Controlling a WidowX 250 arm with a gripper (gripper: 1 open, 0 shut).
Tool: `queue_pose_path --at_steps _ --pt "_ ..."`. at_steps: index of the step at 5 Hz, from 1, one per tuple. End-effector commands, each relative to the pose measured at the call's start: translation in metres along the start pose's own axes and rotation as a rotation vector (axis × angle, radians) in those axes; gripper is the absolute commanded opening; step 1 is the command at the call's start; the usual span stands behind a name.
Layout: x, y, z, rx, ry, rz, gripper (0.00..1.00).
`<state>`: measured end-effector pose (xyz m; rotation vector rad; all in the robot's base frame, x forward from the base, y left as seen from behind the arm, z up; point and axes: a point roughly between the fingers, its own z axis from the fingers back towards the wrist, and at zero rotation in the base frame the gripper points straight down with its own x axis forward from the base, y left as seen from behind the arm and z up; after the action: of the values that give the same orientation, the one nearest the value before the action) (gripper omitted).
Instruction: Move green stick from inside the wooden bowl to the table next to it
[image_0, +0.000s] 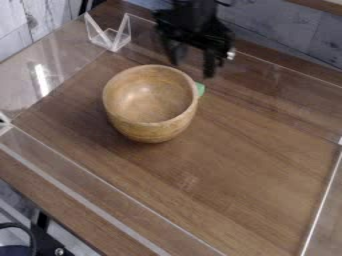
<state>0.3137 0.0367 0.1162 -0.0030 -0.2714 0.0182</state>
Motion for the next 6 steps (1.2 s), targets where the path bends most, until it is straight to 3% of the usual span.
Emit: queue_pose_path --at_steps 1,4,6 --pt "0.02 -0.023 0.007 -0.002 -0.069 -0.029 1.0" --pt "0.044 -0.081 -0.015 -0.014 -0.104 -0.068 1.0" --pt "0.04 -0.078 -0.019 -0.004 -0.065 -0.081 1.0"
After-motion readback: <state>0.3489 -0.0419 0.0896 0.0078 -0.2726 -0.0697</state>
